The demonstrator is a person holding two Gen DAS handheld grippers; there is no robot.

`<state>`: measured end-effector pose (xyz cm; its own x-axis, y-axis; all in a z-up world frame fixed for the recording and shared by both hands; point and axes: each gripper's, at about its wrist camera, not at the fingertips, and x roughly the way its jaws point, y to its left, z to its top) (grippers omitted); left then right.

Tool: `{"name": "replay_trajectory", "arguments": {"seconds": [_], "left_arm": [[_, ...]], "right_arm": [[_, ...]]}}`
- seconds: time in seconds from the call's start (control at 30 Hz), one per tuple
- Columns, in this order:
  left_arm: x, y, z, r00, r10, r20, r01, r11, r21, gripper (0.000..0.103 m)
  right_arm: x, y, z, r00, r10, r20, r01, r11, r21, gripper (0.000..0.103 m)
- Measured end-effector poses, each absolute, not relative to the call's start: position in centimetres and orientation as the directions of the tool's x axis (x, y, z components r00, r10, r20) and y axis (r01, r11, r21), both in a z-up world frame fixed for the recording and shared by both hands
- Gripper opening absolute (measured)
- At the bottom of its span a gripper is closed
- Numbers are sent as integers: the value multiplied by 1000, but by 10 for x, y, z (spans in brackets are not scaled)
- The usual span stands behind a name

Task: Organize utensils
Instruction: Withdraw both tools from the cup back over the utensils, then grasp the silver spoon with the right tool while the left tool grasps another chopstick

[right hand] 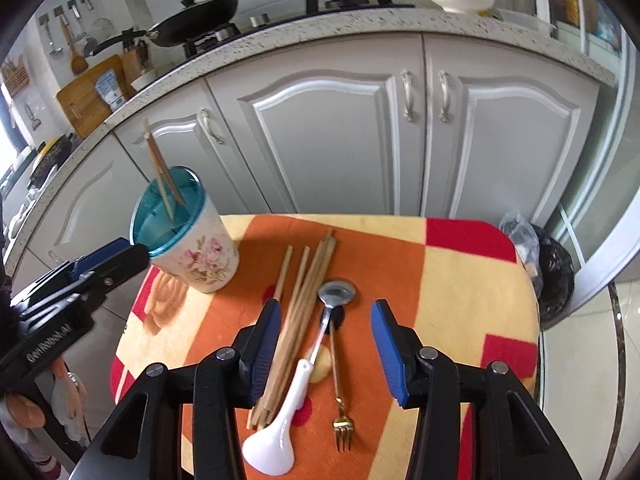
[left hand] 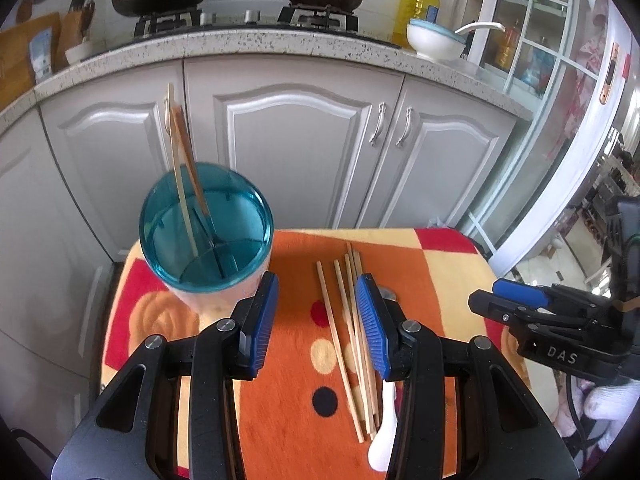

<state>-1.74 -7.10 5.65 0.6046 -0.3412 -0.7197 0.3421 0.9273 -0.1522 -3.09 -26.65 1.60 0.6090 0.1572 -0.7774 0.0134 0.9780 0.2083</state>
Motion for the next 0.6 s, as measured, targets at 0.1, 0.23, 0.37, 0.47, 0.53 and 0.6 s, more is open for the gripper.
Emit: {"name": "replay_trajectory", "arguments": {"seconds": [0.1,0.23,0.37,0.47,0.53,0.6], "left_arm": [[-18,-70,46,570,-363,-737,361,916,-172,40],[-20,-72,23,516,-369,-773,369,910,-189,40],[-18,-81,-3,453,-366,-813,371,906,-201,40],[-15,-90,-20,424,-362,-830,375,904,-203,40],[-11,-95,-30,411,-359,-838,372,905,-205,39],[-3,-101,-42,395,-348,-850,362,909,-205,39]], "right_arm": [[-31,-273,3,589,158,-792,33,975,218,46],[-28,-276,-22,542,176,-821,38,972,233,46],[-21,-275,-44,511,218,-832,37,961,274,45],[-8,-277,-59,491,235,-839,46,955,294,42],[2,-280,-67,478,257,-840,59,945,322,42],[11,-283,-74,465,290,-837,64,932,358,41]]}}
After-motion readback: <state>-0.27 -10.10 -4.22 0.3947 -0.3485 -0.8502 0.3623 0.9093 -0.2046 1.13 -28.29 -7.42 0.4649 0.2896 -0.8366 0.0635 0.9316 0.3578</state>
